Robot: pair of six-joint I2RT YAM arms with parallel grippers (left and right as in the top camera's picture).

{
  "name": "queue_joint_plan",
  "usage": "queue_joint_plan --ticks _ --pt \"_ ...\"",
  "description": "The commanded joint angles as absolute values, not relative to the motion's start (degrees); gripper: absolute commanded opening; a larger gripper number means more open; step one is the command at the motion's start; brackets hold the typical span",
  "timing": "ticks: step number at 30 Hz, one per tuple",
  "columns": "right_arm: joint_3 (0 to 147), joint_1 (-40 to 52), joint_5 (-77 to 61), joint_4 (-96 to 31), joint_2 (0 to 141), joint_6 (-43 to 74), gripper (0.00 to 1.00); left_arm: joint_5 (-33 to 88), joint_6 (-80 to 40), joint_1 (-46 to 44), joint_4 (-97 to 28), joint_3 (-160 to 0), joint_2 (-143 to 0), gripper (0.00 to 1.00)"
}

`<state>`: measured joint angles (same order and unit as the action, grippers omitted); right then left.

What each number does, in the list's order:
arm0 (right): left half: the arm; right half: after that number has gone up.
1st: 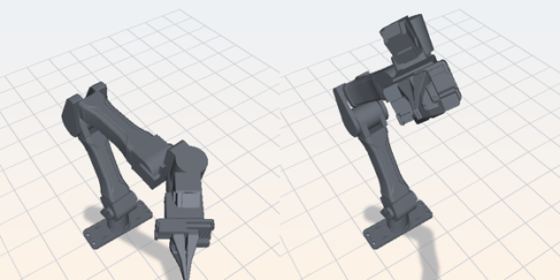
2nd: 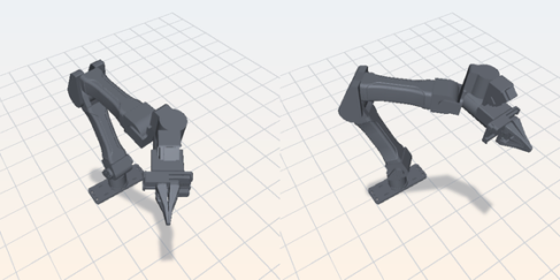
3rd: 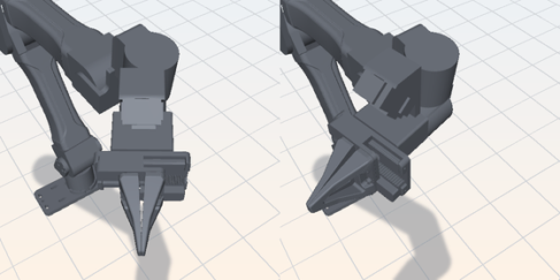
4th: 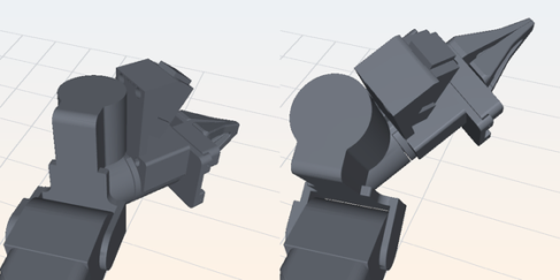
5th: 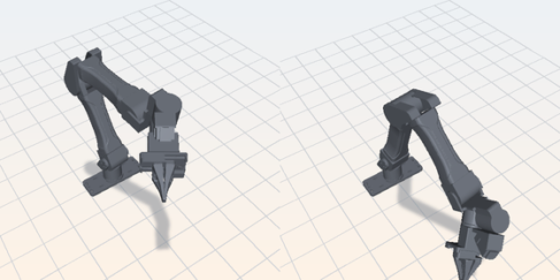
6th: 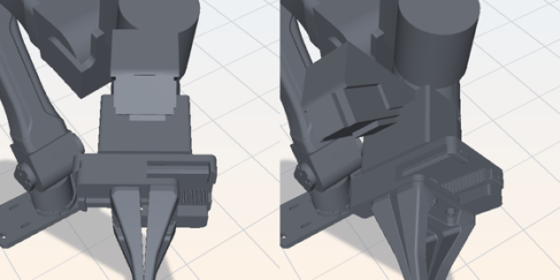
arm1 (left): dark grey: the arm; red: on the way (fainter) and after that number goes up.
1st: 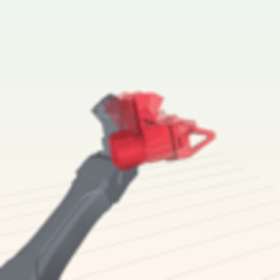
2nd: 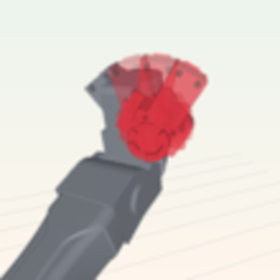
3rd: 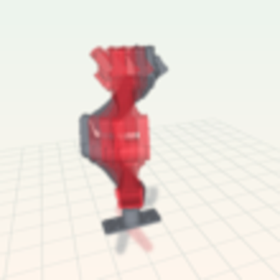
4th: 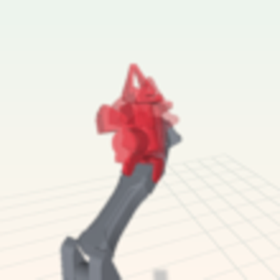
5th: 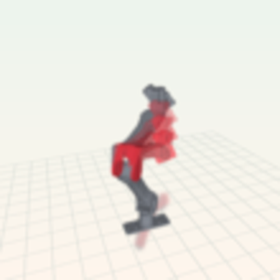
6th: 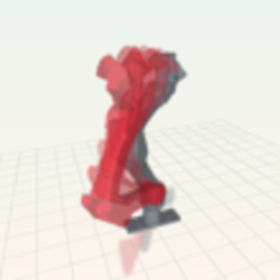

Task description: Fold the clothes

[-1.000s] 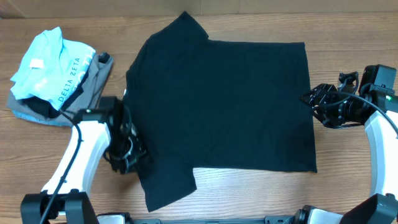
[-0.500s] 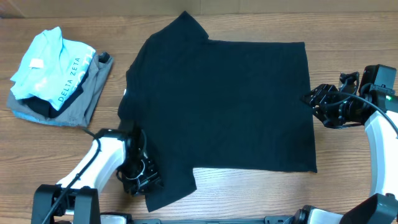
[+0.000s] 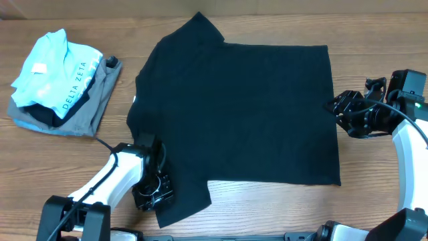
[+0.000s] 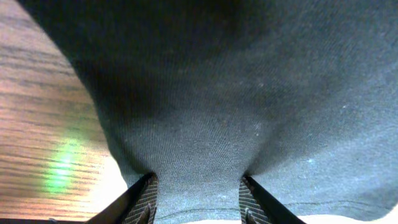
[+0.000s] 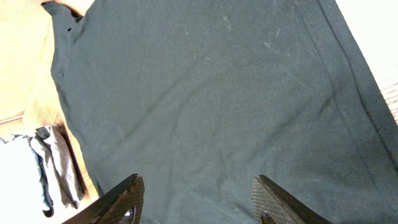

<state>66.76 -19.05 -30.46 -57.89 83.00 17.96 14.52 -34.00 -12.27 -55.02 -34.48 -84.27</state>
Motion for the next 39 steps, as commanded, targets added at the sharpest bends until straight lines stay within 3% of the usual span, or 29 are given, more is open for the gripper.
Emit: queue_joint_plan --ticks 1,8,10,14,25,32,39 --pt "67.94 -19.05 -30.04 -57.63 82.74 17.52 0.59 12.03 -36.53 -14.83 -54.13 -34.17 -84.93 0.45" --pt "67.94 -19.05 -30.04 -57.78 82.74 17.52 0.59 12.93 -39.27 -21.17 -52.36 -34.17 -88.44 0.34" --pt "67.94 -19.05 -30.04 -57.8 82.74 17.52 0.6 13.13 -39.29 -21.37 -52.21 -34.17 -88.49 0.2" --pt "67.94 -19.05 -30.04 -58.0 82.74 17.52 0.6 13.3 -39.48 -21.28 -52.21 -34.33 -88.44 0.05" --pt "67.94 -19.64 -19.73 -60.16 82.74 21.3 0.6 13.93 -37.43 -21.21 -59.11 -44.47 -87.57 0.04" --pt "67.77 -24.03 -18.98 -68.38 82.74 22.68 0.59 4.51 -36.73 -20.91 -67.05 -55.9 -87.18 0.04" --pt "61.1 -27.07 -16.43 -70.06 82.74 22.65 0.61 2.96 -35.31 -20.91 -67.9 -59.55 -87.18 0.04"
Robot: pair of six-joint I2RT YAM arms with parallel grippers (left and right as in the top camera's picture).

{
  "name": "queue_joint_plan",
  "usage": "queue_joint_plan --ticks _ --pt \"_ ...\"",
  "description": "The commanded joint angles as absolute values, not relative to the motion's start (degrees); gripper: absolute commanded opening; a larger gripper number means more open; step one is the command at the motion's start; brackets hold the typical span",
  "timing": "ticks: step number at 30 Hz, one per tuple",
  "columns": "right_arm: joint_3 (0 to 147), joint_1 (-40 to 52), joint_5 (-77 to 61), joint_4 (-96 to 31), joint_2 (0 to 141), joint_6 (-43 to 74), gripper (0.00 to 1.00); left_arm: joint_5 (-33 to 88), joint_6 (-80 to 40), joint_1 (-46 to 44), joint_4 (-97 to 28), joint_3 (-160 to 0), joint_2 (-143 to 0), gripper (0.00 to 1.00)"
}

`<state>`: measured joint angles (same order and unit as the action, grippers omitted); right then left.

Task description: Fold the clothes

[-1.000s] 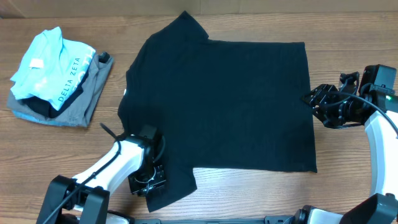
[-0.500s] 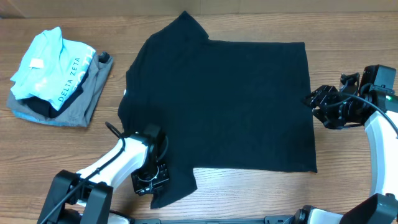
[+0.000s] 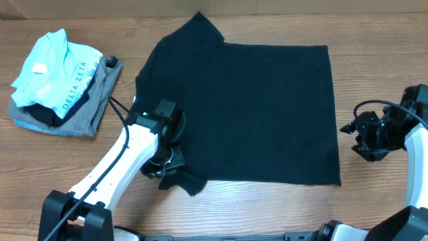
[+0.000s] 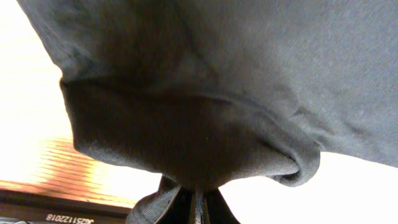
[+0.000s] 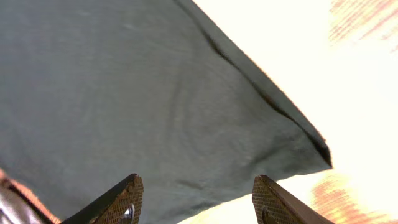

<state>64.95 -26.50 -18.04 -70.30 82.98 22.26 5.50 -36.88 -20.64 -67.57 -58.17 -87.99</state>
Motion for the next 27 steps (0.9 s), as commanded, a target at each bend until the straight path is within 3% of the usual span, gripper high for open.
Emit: queue_joint_plan --ticks 1,5,8,19,24,27 --pt "59.7 -27.09 -16.67 -69.76 82.74 22.74 0.61 2.96 -35.29 -20.91 -67.94 -59.55 -87.2 0.04" --pt "54.06 -27.07 -16.73 -69.71 82.74 22.65 0.59 2.28 -35.29 -20.93 -68.75 -59.55 -87.2 0.04" --pt "49.89 -27.07 -16.73 -67.92 82.74 22.76 0.46 1.37 -35.29 -20.93 -69.52 -59.55 -87.18 0.04" --pt "36.71 -27.07 -16.53 -58.06 82.74 30.3 0.43 -0.64 -34.65 -20.91 -72.27 -59.55 -87.18 0.04" --pt "34.76 -27.07 -16.49 -52.73 82.74 31.33 0.37 -0.62 -34.65 -20.91 -72.62 -59.55 -87.18 0.04" --pt "34.81 -27.07 -15.88 -50.5 82.72 29.45 0.27 -0.64 -34.63 -20.82 -72.97 -59.57 -87.15 0.04"
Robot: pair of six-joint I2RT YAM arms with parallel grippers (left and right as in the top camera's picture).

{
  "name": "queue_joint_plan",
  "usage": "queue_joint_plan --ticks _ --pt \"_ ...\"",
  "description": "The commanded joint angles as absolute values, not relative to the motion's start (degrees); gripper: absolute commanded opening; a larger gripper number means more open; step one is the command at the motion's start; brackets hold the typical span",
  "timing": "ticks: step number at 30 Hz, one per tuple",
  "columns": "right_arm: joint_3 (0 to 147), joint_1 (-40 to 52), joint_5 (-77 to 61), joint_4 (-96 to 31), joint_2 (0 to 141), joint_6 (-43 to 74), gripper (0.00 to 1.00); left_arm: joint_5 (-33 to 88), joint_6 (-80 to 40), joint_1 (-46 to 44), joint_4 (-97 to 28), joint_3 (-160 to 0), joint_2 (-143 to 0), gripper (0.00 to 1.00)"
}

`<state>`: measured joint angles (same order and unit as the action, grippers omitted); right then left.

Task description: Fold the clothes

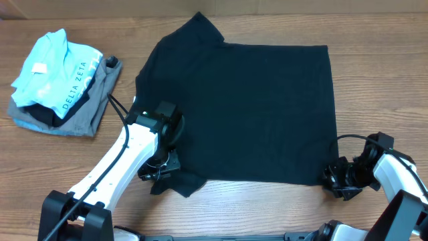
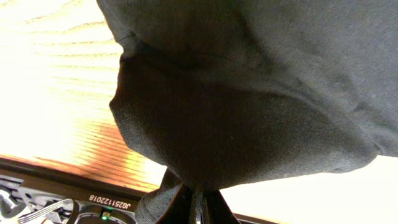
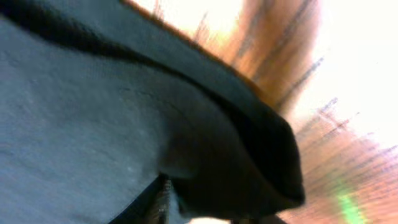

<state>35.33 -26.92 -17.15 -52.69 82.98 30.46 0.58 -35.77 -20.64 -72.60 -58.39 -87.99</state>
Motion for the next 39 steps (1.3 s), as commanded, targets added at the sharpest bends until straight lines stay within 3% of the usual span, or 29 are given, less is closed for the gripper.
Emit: queue_joint_plan --ticks 1,6,23,39 --pt "34.94 -27.07 -15.84 -50.39 82.72 28.34 0.24 -0.64 -34.63 -20.73 -73.23 -59.64 -87.07 0.04" --pt "36.29 -27.07 -16.12 -52.14 82.72 25.26 0.04 -1.54 -34.13 -19.7 -74.74 -59.92 -85.19 0.04" --pt "52.49 -27.07 -19.4 -72.82 82.17 19.14 0.04 -1.52 -29.95 -14.59 -79.61 -60.88 -77.76 0.04" --pt "52.95 -27.0 -30.83 -60.01 82.19 21.37 0.04 -5.32 -21.15 -14.59 -65.98 -60.93 -77.78 0.05"
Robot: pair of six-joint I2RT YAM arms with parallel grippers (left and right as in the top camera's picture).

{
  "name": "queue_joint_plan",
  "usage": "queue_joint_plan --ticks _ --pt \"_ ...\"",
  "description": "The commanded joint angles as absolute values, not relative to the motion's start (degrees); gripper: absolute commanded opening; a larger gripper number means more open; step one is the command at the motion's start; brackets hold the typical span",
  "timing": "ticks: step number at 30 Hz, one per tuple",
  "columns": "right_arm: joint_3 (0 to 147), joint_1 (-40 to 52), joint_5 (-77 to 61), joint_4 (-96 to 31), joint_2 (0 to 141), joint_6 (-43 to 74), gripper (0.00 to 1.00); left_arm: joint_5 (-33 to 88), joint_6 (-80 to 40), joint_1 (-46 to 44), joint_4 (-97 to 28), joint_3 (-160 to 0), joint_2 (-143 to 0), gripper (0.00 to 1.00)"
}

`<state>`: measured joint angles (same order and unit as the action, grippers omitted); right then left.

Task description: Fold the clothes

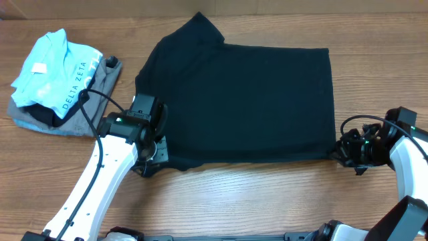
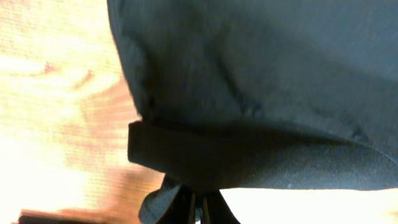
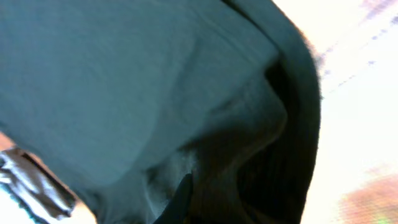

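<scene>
A black T-shirt lies spread flat on the wooden table, with its collar end to the left. My left gripper is shut on the bunched near-left sleeve, and in the left wrist view dark cloth rises from the closed gripper. At the near-right hem corner my right gripper is shut on the fabric. Black cloth fills the right wrist view and hides most of its fingers.
A stack of folded clothes, light blue on grey, sits at the far left of the table. The right arm's body and cable stand beside the shirt's right edge. The table's front edge runs just below both arms.
Both grippers, still shut on the shirt, have moved away from the table's front edge. The shirt's near edge now lies farther back, and the sleeve lump is smaller.
First my left gripper stood open over the near sleeve and my right stood open at the shirt's right edge. Then the left was shut on the sleeve, drawn inward. Then the right was shut on the near-right corner. Now both hold the near edge farther back.
</scene>
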<state>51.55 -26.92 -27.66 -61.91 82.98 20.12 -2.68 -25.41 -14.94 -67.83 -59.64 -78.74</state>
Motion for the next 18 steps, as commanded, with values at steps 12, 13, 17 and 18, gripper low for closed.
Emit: queue_joint_plan --ticks 12,13,17,18 --pt "52.73 -26.5 -31.2 -47.07 82.3 30.15 0.04 -11.18 -11.27 -14.52 -51.44 -60.93 -77.78 0.11" --pt "52.71 -26.17 -31.18 -46.17 82.3 30.3 0.04 -12.29 -11.05 -14.52 -50.94 -60.93 -77.78 0.11" --pt "52.42 -23.97 -30.35 -43.46 82.56 32.08 0.04 -13.89 -9.58 -14.52 -49.04 -60.93 -77.89 0.11" --pt "52.21 -23.16 -29.65 -43.05 82.98 33.17 0.04 -12.19 -9.54 -14.55 -49.08 -60.93 -77.89 0.11"
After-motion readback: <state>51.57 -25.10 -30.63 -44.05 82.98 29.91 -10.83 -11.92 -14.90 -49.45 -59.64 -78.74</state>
